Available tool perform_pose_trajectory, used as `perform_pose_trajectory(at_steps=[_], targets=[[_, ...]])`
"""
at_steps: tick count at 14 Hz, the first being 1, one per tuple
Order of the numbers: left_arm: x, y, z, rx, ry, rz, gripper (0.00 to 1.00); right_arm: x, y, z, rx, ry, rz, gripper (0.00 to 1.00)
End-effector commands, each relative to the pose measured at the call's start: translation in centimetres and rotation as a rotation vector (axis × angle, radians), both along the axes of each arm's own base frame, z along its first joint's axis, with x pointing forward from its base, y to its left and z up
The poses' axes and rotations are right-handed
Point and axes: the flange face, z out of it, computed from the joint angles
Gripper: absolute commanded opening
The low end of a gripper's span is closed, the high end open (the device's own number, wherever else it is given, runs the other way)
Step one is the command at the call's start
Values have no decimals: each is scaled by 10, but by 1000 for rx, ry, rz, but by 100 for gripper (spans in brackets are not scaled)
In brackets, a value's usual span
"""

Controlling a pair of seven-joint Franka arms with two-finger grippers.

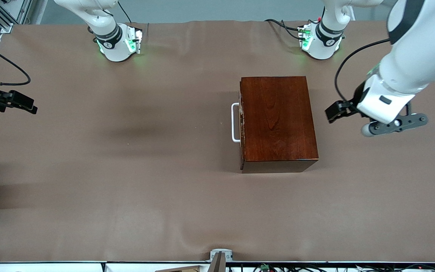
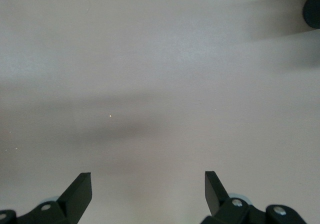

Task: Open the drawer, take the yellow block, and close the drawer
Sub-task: 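Move the left gripper over the wooden box toward its drawer handle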

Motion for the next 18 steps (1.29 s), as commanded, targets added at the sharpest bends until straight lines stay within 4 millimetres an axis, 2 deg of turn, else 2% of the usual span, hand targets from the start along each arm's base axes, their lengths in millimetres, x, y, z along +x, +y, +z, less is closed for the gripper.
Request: perform_pose_trajectory(at_steps=[1, 2, 4, 7, 12, 15, 16, 18], targets=[[9, -6, 4, -55, -20, 77, 100, -2, 0, 5, 1, -4, 5, 100], [11, -8, -1, -72, -9, 95, 100, -2, 0, 5, 1, -4, 5, 100], [8, -31, -10, -72, 7, 136, 100, -1, -1, 4, 1, -2, 7, 100], [4, -48, -18, -67, 26, 182, 100, -1, -1, 4, 1, -2, 5, 100], [2, -61, -29, -86, 63, 232, 100, -1, -2, 4, 1, -2, 3, 100], [-4, -78, -33, -80, 69, 208, 100, -2, -4, 4, 1, -2, 0, 100], [-5, -88, -43, -74, 84, 195, 100, -2, -4, 4, 1, -2, 0, 100], [-8, -113, -50, -73, 62, 164, 100, -1, -5, 4, 1, -5, -1, 100]])
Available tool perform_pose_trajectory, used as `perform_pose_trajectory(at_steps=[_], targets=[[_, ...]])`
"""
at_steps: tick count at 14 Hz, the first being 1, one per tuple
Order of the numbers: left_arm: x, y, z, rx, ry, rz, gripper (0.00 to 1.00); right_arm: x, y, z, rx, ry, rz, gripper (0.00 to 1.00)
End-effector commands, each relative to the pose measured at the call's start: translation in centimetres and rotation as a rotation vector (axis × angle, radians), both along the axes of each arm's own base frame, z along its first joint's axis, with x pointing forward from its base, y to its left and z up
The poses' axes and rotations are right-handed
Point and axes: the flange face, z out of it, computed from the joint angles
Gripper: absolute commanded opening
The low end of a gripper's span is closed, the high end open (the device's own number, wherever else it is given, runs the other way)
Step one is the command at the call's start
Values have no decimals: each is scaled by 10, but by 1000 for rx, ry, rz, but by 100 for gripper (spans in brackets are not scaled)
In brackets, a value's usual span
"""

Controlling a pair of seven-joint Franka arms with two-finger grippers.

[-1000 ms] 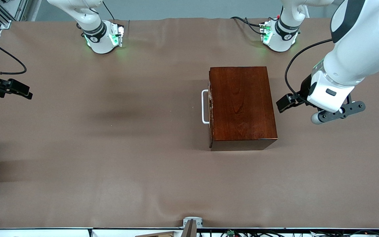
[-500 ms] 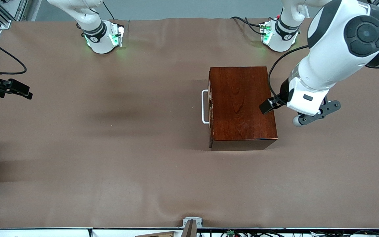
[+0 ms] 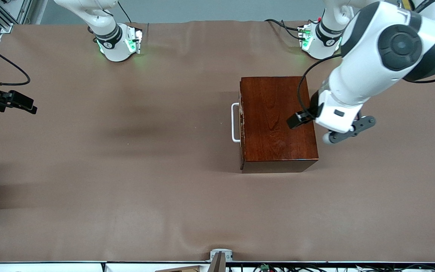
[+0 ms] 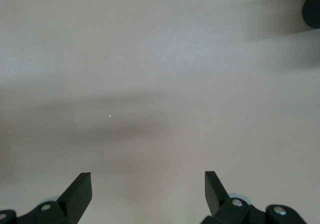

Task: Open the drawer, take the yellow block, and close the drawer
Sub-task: 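Move the left gripper over the wooden box toward its drawer handle, then lower the left gripper beside the white drawer handle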

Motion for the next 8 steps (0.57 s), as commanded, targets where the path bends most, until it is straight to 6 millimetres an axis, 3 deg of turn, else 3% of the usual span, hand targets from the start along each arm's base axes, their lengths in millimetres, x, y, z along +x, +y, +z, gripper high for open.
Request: perform_pose_trajectory(at_steps=[1, 3, 5, 8], targets=[[2, -36, -3, -28, -63, 24, 100, -1, -5, 5, 1, -7, -2, 100], [2, -50, -2, -36, -110, 59, 100, -1, -7, 5, 1, -7, -7, 100], [-25, -96, -8, 18, -137, -31, 100, -1, -7, 5, 1, -10, -5, 100], [-41, -147, -56, 60, -97, -65, 100, -1, -6, 4, 1, -8, -4, 100]])
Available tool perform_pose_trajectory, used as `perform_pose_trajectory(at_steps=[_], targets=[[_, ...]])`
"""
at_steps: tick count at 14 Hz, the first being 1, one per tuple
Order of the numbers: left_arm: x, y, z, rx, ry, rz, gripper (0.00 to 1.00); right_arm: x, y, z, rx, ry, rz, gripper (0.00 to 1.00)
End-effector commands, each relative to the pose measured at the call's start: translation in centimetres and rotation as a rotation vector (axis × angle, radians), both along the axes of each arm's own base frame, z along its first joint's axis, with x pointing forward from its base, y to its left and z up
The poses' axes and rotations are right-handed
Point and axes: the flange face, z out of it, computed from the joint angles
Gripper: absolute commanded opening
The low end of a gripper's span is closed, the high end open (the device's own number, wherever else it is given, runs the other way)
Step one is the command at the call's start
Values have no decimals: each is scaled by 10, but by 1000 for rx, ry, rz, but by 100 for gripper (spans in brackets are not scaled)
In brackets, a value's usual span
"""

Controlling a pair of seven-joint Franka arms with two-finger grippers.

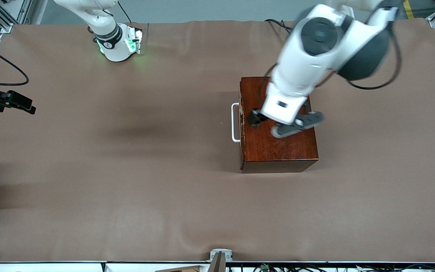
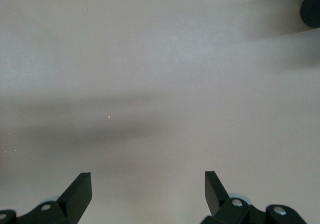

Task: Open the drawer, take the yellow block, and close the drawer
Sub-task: 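Lower the left gripper beside the white drawer handle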

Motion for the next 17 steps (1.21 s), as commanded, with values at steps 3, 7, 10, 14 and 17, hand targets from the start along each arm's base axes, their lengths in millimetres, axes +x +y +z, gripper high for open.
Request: perform_pose_trajectory(at_steps=[3, 7, 10, 14, 17], targets=[[-40, -93, -53, 23, -3, -67, 100, 0, -2, 4, 1, -6, 2, 100], [-80, -146, -82, 65, -25, -77, 100, -1, -3, 5, 1, -6, 1, 100], [-90, -161, -104, 79, -12, -65, 100, -1, -4, 4, 1, -5, -1, 100], [-91, -162, -105, 79, -16, -60, 100, -2, -5, 4, 1, -3, -1, 100], [-91, -162, -103, 78, -18, -43, 100, -2, -4, 4, 1, -2, 1, 100]])
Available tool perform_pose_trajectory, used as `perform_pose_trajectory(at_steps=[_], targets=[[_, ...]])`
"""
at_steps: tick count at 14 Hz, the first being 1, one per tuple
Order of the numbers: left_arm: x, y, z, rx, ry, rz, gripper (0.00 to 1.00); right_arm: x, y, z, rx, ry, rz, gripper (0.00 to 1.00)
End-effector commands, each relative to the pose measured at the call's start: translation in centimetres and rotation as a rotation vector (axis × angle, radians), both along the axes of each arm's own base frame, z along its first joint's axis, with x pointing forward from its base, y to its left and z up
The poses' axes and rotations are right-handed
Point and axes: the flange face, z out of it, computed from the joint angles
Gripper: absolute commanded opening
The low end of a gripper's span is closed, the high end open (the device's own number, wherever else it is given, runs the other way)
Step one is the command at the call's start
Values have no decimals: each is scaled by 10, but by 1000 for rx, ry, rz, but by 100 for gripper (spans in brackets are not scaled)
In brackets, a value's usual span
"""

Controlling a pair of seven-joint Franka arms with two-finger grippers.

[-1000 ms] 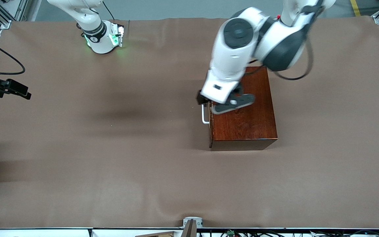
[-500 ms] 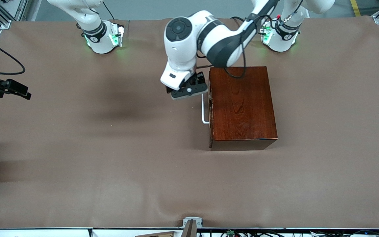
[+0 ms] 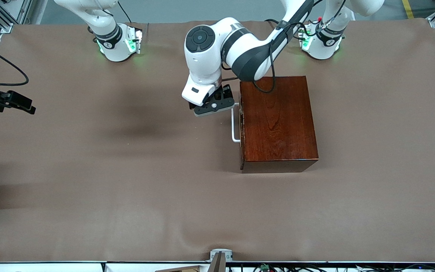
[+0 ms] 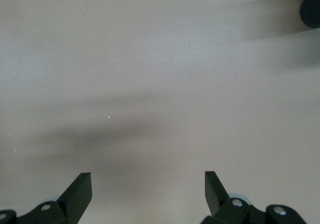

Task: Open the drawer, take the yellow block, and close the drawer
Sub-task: 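Lower the left gripper beside the white drawer handle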

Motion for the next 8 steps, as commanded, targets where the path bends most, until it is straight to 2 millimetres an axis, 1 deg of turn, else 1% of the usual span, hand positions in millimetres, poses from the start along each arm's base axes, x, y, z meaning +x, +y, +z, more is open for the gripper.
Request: perform_pose_trajectory(at_steps=[1, 2, 3, 4, 5, 7, 8], targets=[[1, -3, 9, 3, -30, 25, 100, -2, -3, 4, 2, 0, 1, 100], [-2, -5, 11, 5, -29, 22, 100, -2, -4, 4, 2, -1, 0, 100], [-10, -10, 14, 4, -30, 14, 100, -2, -3, 5, 2, -1, 3, 100], [-12, -12, 18, -4, -35, 19, 100, -2, -3, 4, 2, 5, 3, 100], [-11, -16, 28, -21, -48, 20, 100, -3, -4, 4, -1, 4, 3, 100], [-30, -31, 32, -26, -53, 3, 100, -3, -4, 5, -4, 2, 3, 100], [-37, -36, 28, -20, -52, -4, 100, -3, -4, 5, -4, 4, 3, 100]])
